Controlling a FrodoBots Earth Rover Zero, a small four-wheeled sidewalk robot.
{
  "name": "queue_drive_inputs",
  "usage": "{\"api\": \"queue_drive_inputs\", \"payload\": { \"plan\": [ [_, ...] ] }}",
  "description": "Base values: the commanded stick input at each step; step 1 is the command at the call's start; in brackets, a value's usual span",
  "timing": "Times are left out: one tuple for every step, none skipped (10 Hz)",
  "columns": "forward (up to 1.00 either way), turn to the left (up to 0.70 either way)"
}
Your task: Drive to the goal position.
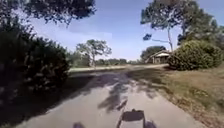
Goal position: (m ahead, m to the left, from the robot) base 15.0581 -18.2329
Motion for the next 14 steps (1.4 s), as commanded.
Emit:
{"api": "queue_drive_inputs", "payload": {
  "plan": [
    [1.0, 0.0],
    [1.0, 0.0],
    [1.0, 0.0],
    [1.0, 0.0],
    [1.0, 0.0],
    [1.0, 0.0],
    [1.0, 0.0],
    [1.0, 0.0],
    [1.0, 0.0],
    [1.0, 0.0],
    [1.0, 0.0],
    [1.0, 0.0],
    [1.0, 0.0],
    [1.0, 0.0]
  ]
}}
